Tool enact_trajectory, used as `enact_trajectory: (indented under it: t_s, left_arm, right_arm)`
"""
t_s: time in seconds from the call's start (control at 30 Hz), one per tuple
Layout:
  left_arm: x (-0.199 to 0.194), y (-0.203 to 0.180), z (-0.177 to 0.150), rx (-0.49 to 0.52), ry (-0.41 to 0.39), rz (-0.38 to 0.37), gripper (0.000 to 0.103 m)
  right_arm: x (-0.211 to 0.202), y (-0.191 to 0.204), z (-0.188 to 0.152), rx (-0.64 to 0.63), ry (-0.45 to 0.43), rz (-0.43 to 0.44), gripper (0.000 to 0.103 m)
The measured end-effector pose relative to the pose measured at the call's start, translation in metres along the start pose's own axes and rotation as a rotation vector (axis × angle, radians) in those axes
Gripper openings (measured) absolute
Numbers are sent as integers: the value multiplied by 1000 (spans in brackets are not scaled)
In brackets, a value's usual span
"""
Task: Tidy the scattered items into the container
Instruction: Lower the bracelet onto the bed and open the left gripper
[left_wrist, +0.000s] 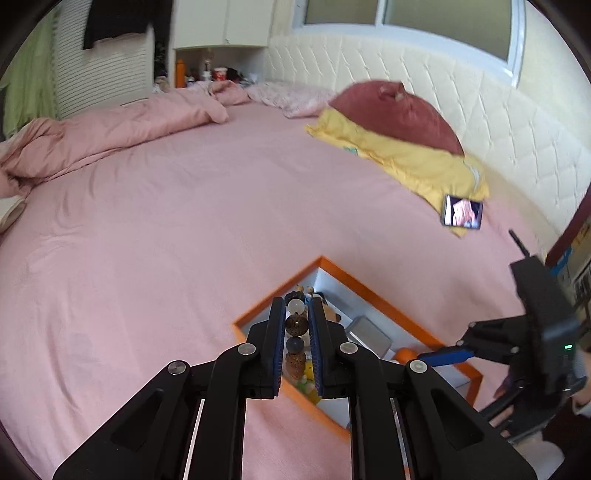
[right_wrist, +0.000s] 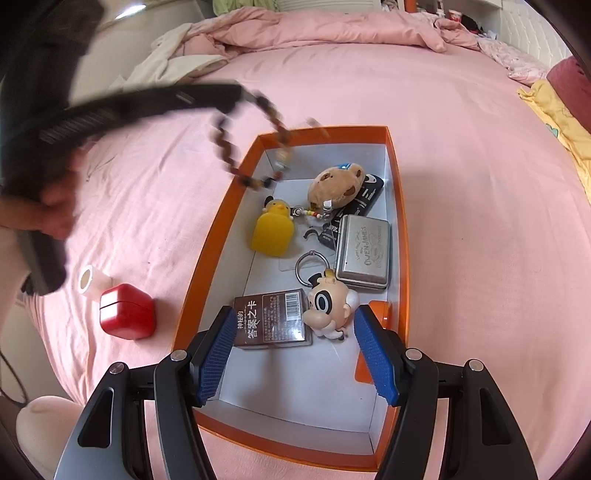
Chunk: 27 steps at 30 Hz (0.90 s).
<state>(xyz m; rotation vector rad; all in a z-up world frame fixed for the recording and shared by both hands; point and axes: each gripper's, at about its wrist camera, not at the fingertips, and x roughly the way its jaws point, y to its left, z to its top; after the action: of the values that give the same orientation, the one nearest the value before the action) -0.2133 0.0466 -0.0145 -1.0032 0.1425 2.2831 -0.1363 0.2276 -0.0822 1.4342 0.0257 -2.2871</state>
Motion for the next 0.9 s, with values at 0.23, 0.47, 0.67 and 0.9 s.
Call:
enact_trajectory:
  t_s: [0.23,0.47,0.67,0.9]
  left_arm:
    - [-59,52,-50,-149,-8,198,13]
    - [-88,119,-147,-431,124,492,68]
    - [-108,97,-179,-490,70,411,70]
    - [-109,71,-175,-479,46,290,70]
  right_arm:
    - [5,11,9,-85,58,-45,65]
    - [39,29,25,-281,271,-181,47]
    - [47,24,34,-285,398,-171,40]
    - [68,35,36,-414,550,-228,44]
